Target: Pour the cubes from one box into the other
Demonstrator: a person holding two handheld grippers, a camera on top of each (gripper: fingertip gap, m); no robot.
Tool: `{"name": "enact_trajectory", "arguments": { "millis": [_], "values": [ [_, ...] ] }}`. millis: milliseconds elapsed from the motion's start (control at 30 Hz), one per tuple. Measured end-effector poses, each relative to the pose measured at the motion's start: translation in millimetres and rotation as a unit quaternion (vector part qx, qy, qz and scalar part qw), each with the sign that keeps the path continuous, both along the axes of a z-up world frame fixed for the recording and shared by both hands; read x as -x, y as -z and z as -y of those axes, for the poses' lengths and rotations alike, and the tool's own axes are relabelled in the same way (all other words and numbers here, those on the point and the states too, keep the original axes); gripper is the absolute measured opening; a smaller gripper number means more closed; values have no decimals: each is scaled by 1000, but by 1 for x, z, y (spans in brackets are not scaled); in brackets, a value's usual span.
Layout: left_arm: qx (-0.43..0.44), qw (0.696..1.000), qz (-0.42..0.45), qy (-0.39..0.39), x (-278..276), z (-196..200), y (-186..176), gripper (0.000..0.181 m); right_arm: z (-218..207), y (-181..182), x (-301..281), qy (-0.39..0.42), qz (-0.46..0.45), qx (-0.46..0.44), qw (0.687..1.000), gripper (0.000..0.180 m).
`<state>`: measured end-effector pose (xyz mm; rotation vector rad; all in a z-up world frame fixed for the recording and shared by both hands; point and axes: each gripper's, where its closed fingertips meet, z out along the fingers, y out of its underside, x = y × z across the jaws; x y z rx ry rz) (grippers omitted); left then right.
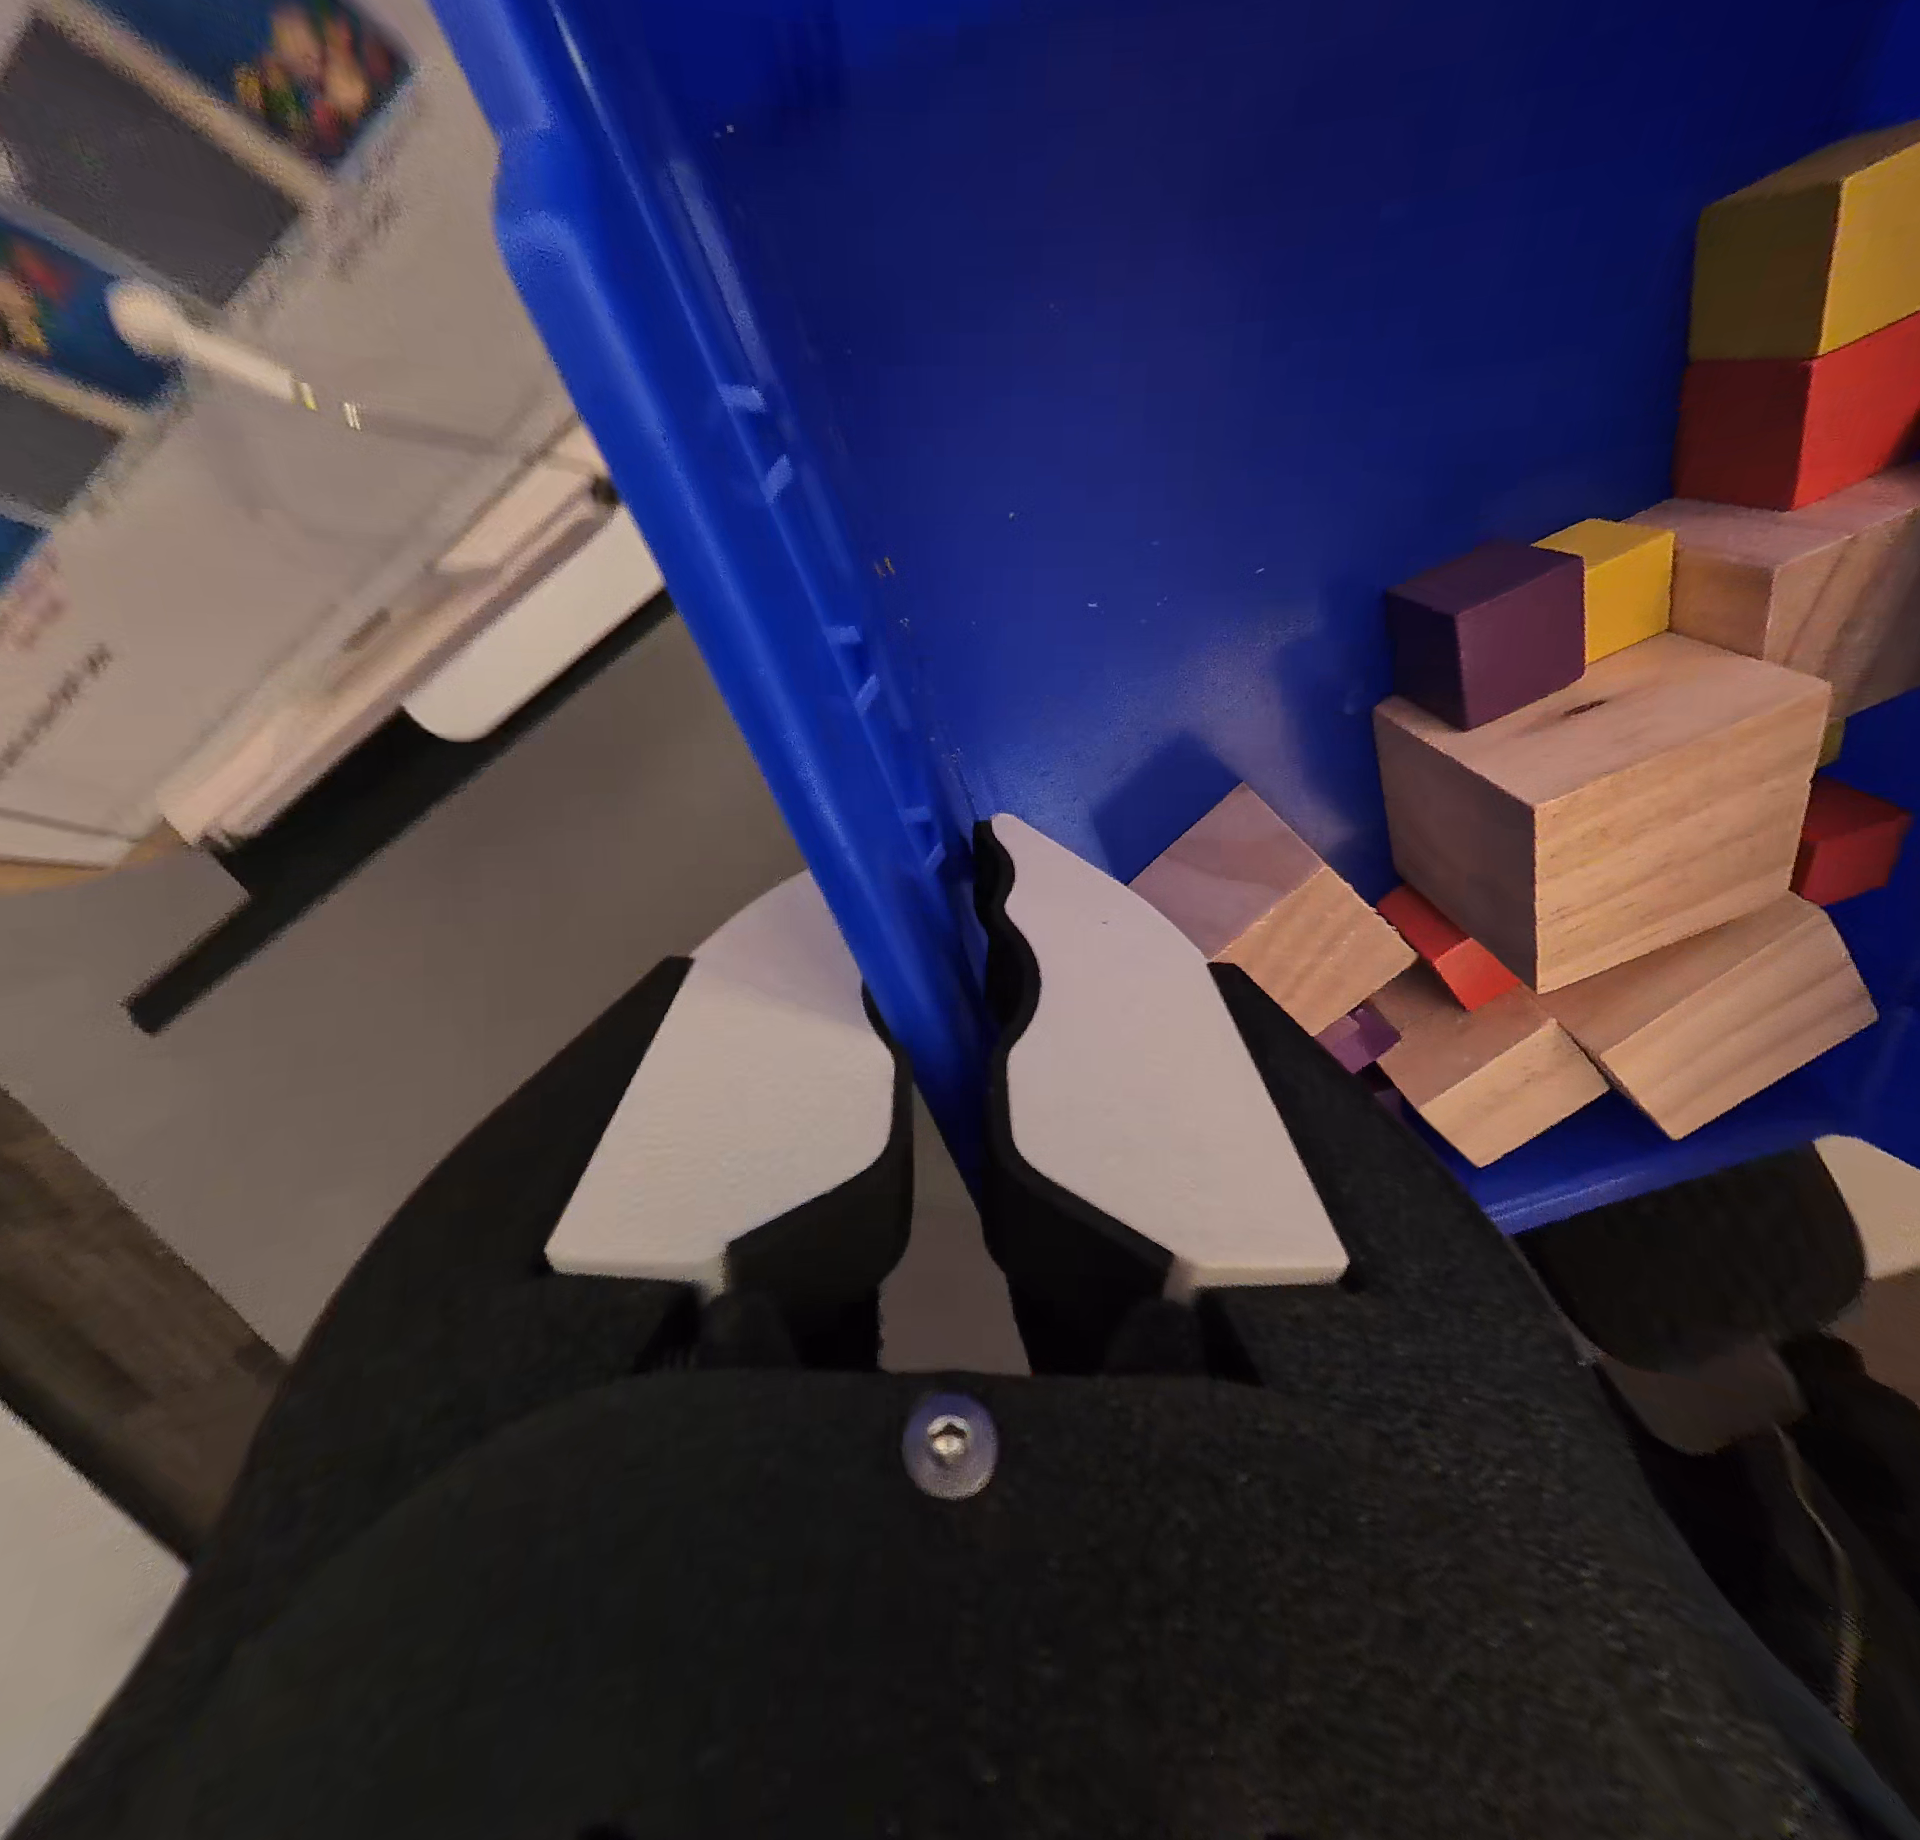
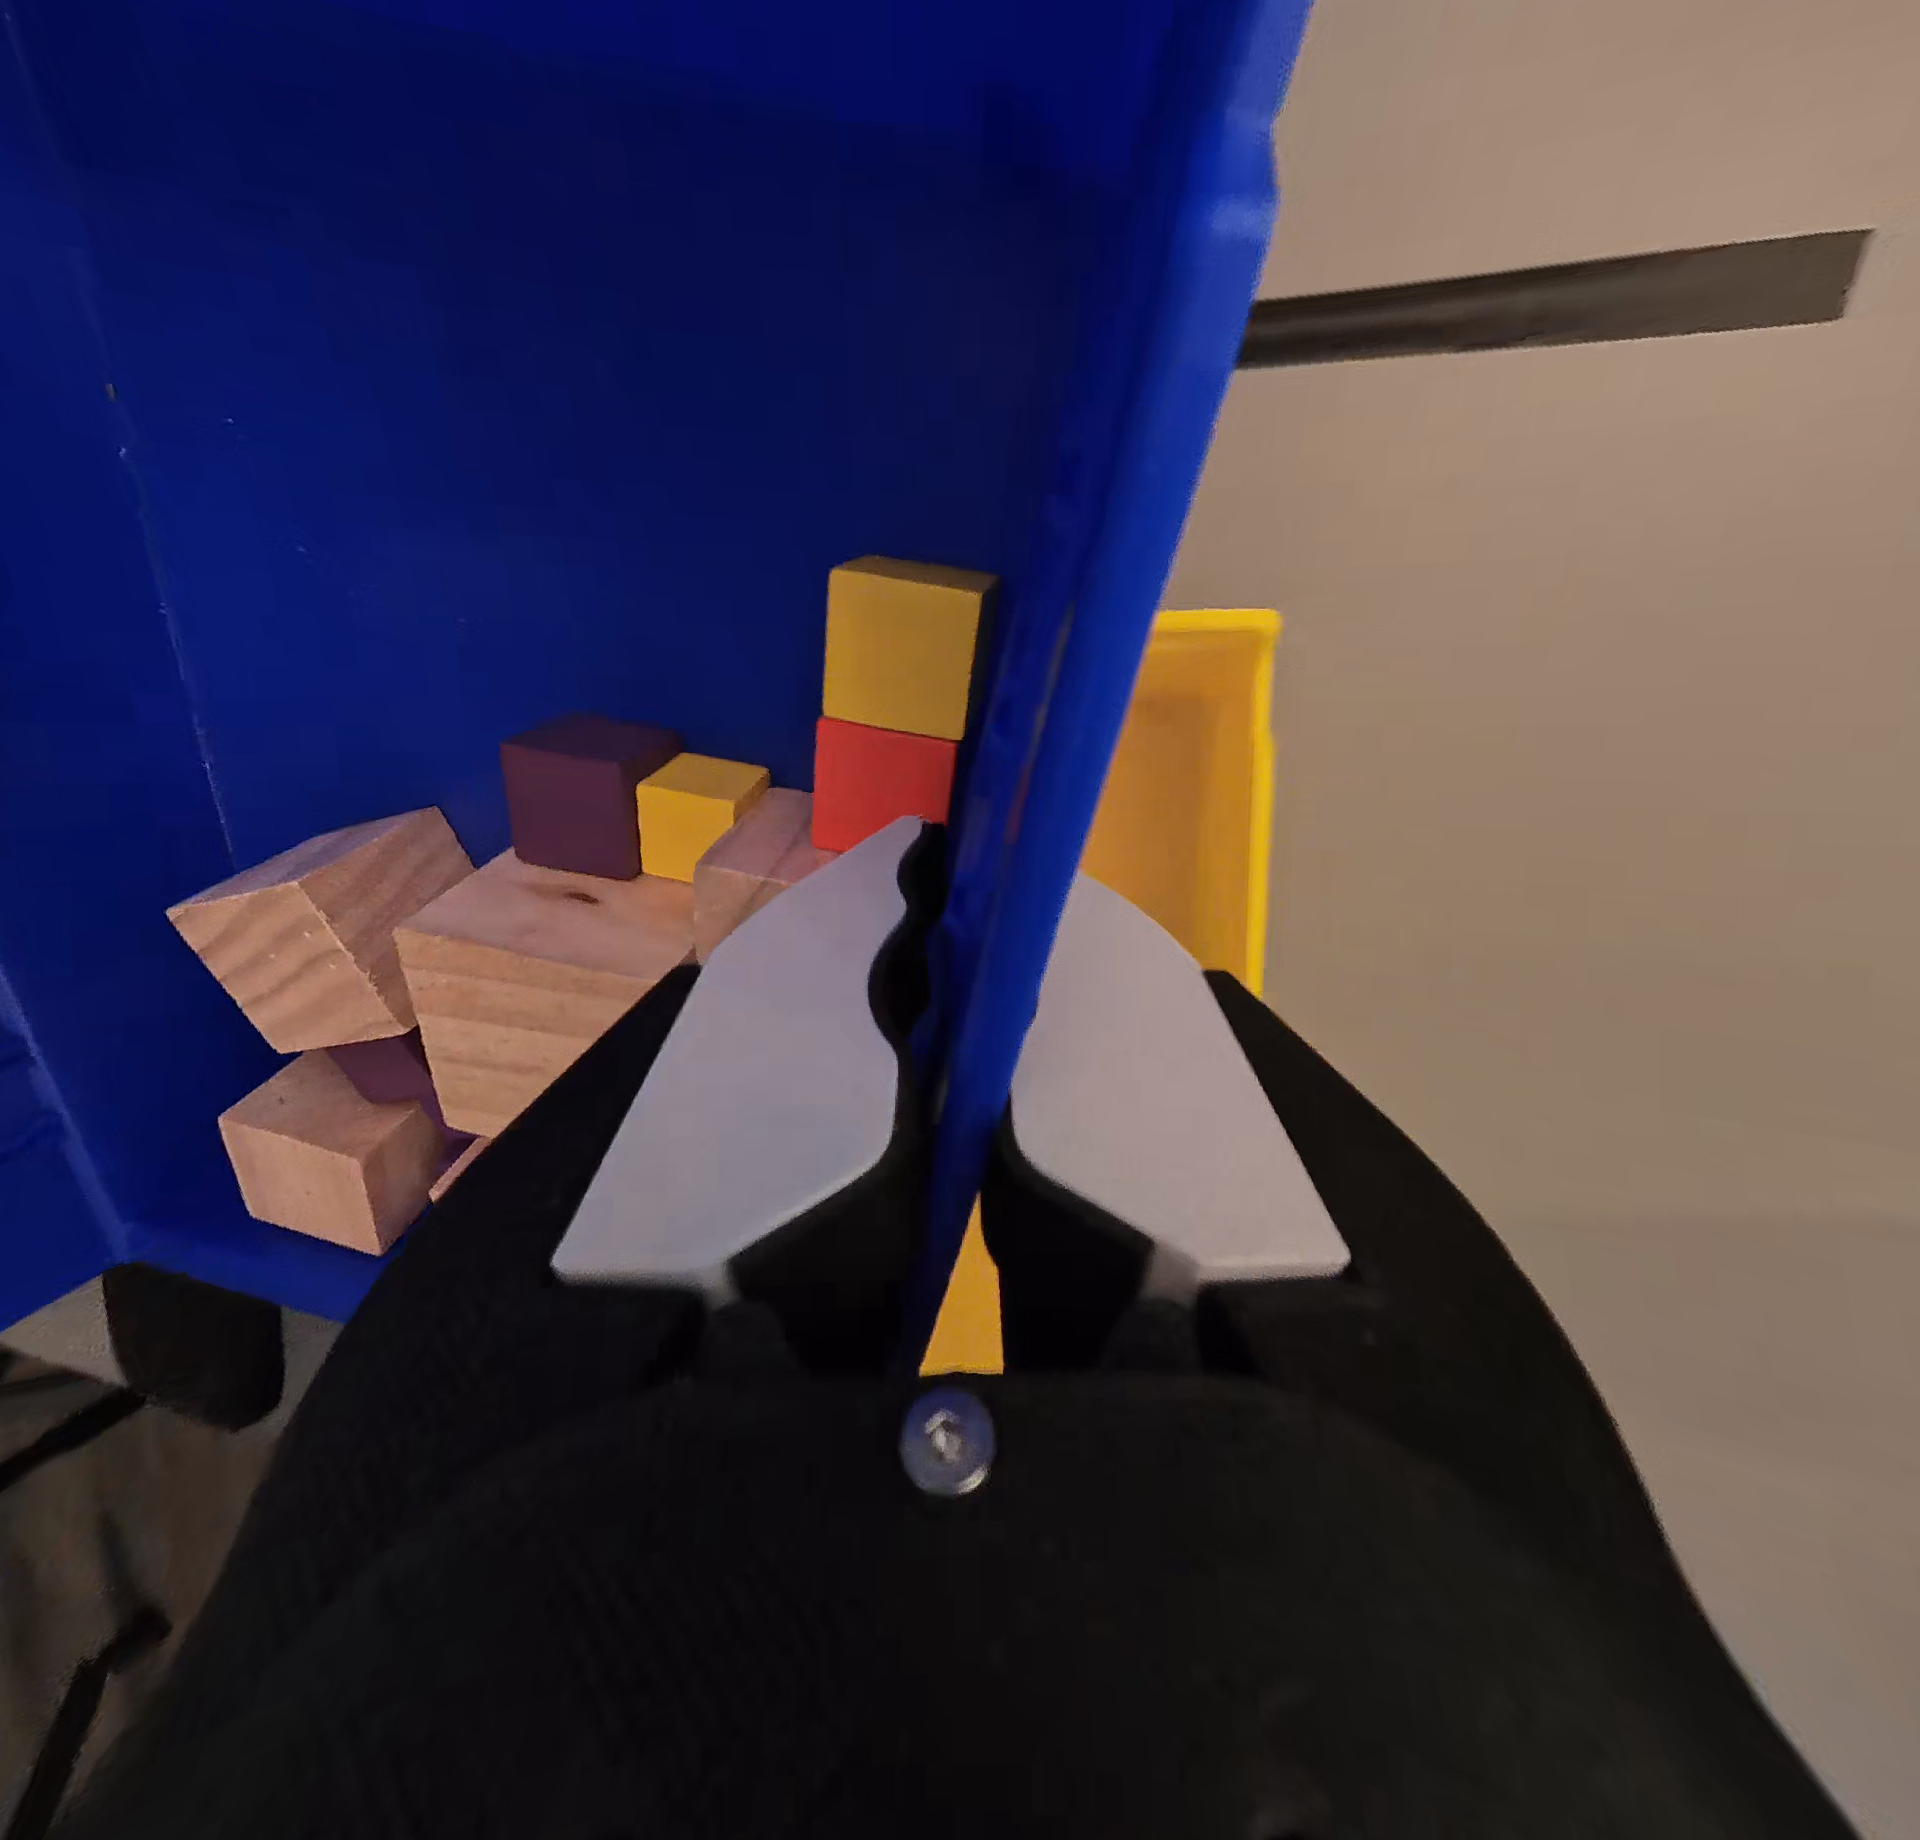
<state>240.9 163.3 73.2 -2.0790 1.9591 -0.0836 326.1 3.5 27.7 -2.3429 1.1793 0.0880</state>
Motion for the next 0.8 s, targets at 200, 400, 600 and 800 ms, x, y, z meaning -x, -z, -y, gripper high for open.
{"name": "enact_trajectory", "arguments": {
  "millis": [200, 400, 600, 800],
  "values": [
    [-112, 989, 55, 78, -46, 33, -24, 9, 32, 2, -29, 62, 48, -107, 991, 7],
    [-166, 970, 122, 132, -58, 56, -33, 8, 53, 5, -33, 105, 132, -179, 969, 7],
    [-155, 965, 173, 123, -57, 57, -26, 8, 57, 0, -38, 100, 177, -169, 964, 7],
    [-142, 946, 275, 101, -44, 65, -40, 7, 63, -28, -41, 102, 251, -182, 945, 6]
  ]
}}
